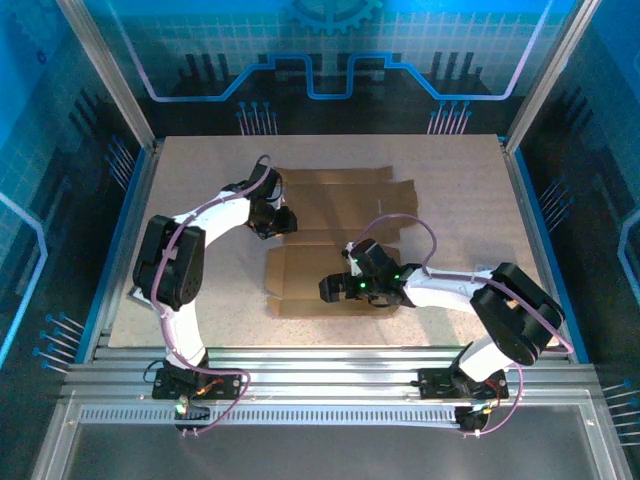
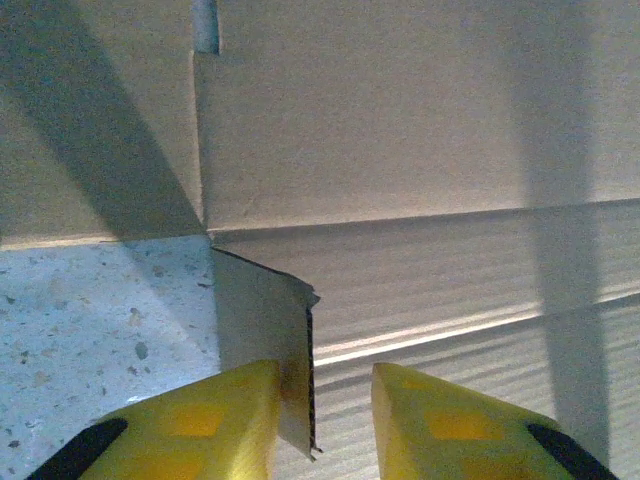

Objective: Fold the paper box

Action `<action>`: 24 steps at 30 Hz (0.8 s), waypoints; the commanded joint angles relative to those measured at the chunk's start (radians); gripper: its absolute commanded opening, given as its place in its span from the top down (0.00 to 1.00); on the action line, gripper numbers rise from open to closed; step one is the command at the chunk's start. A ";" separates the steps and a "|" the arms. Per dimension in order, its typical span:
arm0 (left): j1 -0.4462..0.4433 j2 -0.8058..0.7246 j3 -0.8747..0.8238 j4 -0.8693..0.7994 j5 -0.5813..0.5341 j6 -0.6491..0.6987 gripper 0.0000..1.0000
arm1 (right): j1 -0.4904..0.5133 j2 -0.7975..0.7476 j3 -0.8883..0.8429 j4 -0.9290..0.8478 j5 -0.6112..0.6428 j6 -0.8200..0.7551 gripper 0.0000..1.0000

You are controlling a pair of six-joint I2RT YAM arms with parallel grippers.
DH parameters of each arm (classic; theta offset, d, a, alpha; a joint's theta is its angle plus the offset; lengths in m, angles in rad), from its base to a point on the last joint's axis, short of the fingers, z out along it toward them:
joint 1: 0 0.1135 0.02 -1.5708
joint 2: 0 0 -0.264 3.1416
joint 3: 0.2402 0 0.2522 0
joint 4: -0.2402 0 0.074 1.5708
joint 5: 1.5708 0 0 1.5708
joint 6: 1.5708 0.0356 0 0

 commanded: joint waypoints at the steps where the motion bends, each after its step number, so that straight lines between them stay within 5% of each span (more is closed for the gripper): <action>1: -0.009 0.035 0.044 -0.070 -0.059 0.036 0.70 | 0.026 0.021 -0.029 -0.042 0.000 0.021 0.00; 10: -0.030 0.054 0.070 -0.106 -0.119 0.048 0.83 | 0.036 0.014 -0.037 -0.047 0.010 0.027 0.00; 24: -0.098 -0.015 0.006 -0.164 -0.254 0.088 0.89 | 0.117 -0.009 -0.020 -0.091 0.005 0.060 0.04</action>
